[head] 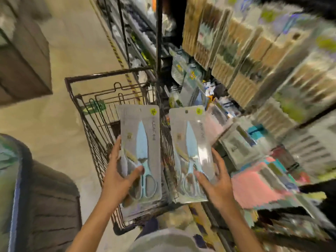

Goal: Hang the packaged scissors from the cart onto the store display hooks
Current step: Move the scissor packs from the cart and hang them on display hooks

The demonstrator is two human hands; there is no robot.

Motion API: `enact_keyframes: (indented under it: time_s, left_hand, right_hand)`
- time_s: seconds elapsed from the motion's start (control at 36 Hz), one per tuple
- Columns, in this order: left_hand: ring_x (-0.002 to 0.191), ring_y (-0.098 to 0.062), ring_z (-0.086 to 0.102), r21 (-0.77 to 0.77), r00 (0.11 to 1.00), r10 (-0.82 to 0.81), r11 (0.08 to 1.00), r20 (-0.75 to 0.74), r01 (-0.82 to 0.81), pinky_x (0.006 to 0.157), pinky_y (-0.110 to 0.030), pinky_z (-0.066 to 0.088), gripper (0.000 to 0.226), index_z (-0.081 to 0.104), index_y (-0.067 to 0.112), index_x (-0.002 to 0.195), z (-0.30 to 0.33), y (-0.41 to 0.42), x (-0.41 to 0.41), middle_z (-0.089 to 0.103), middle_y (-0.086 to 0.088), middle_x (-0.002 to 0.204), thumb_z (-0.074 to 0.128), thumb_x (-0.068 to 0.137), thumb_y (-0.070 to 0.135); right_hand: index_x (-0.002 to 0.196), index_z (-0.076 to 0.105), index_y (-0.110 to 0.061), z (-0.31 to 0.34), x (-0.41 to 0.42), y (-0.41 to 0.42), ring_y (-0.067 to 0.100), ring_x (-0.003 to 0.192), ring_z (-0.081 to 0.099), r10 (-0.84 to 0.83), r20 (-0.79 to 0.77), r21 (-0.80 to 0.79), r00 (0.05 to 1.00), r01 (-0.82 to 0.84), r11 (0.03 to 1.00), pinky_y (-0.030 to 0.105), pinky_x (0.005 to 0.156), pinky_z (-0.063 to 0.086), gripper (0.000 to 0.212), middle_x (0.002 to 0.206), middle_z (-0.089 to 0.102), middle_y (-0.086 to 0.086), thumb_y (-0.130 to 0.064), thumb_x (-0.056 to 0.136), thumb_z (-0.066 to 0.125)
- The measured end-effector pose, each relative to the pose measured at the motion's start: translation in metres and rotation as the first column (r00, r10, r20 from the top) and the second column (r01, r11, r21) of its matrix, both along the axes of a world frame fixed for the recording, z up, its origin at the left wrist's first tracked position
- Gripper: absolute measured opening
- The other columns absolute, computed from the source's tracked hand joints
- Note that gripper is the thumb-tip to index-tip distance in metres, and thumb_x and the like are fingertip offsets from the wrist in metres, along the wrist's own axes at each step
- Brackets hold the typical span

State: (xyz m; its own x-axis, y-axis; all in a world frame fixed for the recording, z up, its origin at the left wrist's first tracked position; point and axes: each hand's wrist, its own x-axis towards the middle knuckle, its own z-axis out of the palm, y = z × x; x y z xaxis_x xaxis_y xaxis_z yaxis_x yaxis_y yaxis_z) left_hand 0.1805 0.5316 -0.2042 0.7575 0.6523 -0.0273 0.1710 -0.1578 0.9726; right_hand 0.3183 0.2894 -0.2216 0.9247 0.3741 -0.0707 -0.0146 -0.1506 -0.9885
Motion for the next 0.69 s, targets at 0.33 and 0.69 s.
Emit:
enact_keyframes:
  time_s: [0.33,0.69]
  left_hand:
    - [0.128,-0.005,0.056,0.116,0.955,-0.291,0.952,0.056,0.283,0.1,-0.04,0.055,0.104,0.019,0.07,0.145,0.05,-0.123,-0.008,0.046,0.041,0.137,0.081,0.082,0.016]
    - [0.151,-0.011,0.029,0.214,0.771,-0.627,0.773,0.11,0.597,0.118,-0.057,0.034,0.098,0.019,0.064,0.15,0.097,-0.228,-0.019,0.027,0.025,0.162,0.08,0.08,0.034]
  right_hand:
    - [0.145,0.041,-0.041,0.033,-0.067,-0.149,-0.002,0.127,0.054,-0.231,0.108,0.098,0.967,0.22,0.97,0.011,0.095,0.05,0.077,0.144,0.052,-0.017,-0.009,0.086,0.078]
    - [0.15,0.036,-0.039,0.07,-0.179,-0.258,0.0,0.12,0.061,-0.564,0.204,0.134,0.8,0.548,0.826,0.016,0.091,0.054,0.082,0.135,0.058,-0.026,-0.014,0.085,0.079]
